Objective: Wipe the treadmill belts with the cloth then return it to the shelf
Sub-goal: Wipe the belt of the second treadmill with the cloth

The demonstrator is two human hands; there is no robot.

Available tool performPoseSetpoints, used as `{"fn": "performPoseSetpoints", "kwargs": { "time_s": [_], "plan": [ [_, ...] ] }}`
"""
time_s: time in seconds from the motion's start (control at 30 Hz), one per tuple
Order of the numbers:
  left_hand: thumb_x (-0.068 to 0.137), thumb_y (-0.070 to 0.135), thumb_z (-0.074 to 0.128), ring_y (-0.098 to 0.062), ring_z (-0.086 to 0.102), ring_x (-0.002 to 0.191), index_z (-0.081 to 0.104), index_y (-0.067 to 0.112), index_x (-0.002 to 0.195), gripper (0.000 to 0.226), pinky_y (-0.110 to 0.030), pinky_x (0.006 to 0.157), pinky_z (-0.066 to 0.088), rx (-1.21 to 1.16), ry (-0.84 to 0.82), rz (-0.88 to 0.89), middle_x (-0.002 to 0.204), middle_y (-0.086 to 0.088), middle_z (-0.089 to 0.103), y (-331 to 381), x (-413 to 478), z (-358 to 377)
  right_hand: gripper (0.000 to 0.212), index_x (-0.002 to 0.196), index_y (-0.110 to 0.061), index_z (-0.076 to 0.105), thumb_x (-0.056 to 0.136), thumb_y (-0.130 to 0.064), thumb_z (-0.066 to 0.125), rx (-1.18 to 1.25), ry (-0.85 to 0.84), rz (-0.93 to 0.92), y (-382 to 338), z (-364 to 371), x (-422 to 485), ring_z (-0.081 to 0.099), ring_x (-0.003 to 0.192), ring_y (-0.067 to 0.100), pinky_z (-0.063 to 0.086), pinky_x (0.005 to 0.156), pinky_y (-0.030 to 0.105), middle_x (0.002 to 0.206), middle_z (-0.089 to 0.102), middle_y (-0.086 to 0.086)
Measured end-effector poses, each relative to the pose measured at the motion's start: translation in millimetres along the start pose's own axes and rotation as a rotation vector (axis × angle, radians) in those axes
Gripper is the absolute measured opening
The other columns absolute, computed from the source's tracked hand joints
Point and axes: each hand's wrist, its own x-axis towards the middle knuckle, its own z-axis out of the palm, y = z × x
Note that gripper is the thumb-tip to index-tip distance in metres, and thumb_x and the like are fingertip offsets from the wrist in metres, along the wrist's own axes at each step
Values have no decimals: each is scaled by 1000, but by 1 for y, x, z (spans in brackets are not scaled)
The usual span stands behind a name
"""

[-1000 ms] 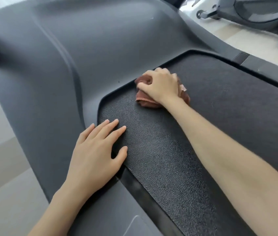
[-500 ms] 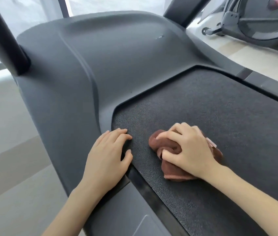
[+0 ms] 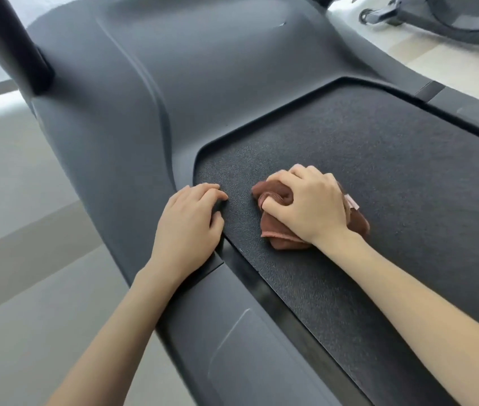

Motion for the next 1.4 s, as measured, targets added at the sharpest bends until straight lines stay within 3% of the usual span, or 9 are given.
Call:
{"fn": "performPoseSetpoints", "kwargs": {
  "time_s": [0.17, 0.33, 0.43, 0.57, 0.63, 0.77, 0.93, 1.1, 1.4],
  "plan": [
    [92, 24, 46, -17, 32, 136, 49, 15, 129, 39, -31, 115, 8, 118, -63, 58, 144, -1, 42, 2, -6, 1, 35, 104, -32, 65, 78, -50, 52, -56, 25, 48, -4, 0, -18, 52, 98, 25, 33, 85, 39, 95, 59, 0],
    [93, 50, 20, -27, -3, 144, 10, 11, 148, 69, -45, 115, -9, 306, -220, -3, 157, -14, 3, 31, -29, 13, 38, 96, -29, 68, 72, -47, 44, 5, -21, 38, -3, -33, -82, 55, 86, 25, 39, 80, 41, 85, 58, -2],
    [91, 57, 10, -32, -8, 143, 3, 13, 149, 73, -52, 113, -10, 322, -230, 6, 157, -16, -3, 46, -43, 20, 33, 93, -28, 69, 69, -41, 51, 11, -43, 31, 6, -54, -133, 57, 81, 24, 40, 78, 42, 85, 58, -4],
    [82, 59, -3, -32, -3, 144, 9, 15, 149, 82, -52, 115, -5, 333, -231, 14, 157, -16, 2, 43, -43, 15, 35, 93, -38, 60, 58, -38, 54, 26, 5, 51, 17, -72, -181, 49, 81, 14, 34, 91, 29, 82, 58, -8],
    [83, 56, 7, -37, 13, 142, 27, 10, 146, 80, -56, 114, 8, 301, -237, 18, 153, -20, 20, 45, -43, 13, 36, 91, -40, 59, 56, -37, 54, 25, 36, 43, 18, -71, -183, 44, 81, 10, 34, 89, 24, 81, 58, -10],
    [85, 50, 25, -43, 32, 134, 46, 2, 134, 72, -61, 108, 23, 245, -235, 48, 141, -26, 39, 46, -43, 14, 30, 88, -29, 69, 63, -38, 55, 61, -35, 3, 18, -53, -129, 55, 77, 18, 42, 71, 38, 81, 58, -7],
    [84, 48, 28, -45, 34, 132, 49, 0, 131, 71, -63, 105, 26, 228, -215, 56, 140, -29, 40, 46, -46, 15, 35, 99, -30, 66, 75, -48, 48, -7, -37, 67, 20, -15, -8, 56, 90, 21, 41, 80, 39, 87, 60, -4],
    [84, 49, 27, -45, 34, 132, 48, -1, 132, 73, -62, 107, 23, 212, -214, 75, 140, -29, 40, 40, -46, 15, 32, 115, -35, 60, 84, -41, 56, -44, -78, 227, 80, -10, 31, 50, 109, 22, 38, 90, 39, 107, 58, 0],
    [91, 47, 39, -50, 23, 135, 39, -3, 137, 68, -63, 108, 9, 148, -212, 118, 144, -33, 29, 39, -45, 13, 33, 119, -33, 57, 88, -42, 50, -296, 114, 934, 134, -91, -181, 48, 112, 35, 37, 89, 46, 114, 57, 11]
  ]
}}
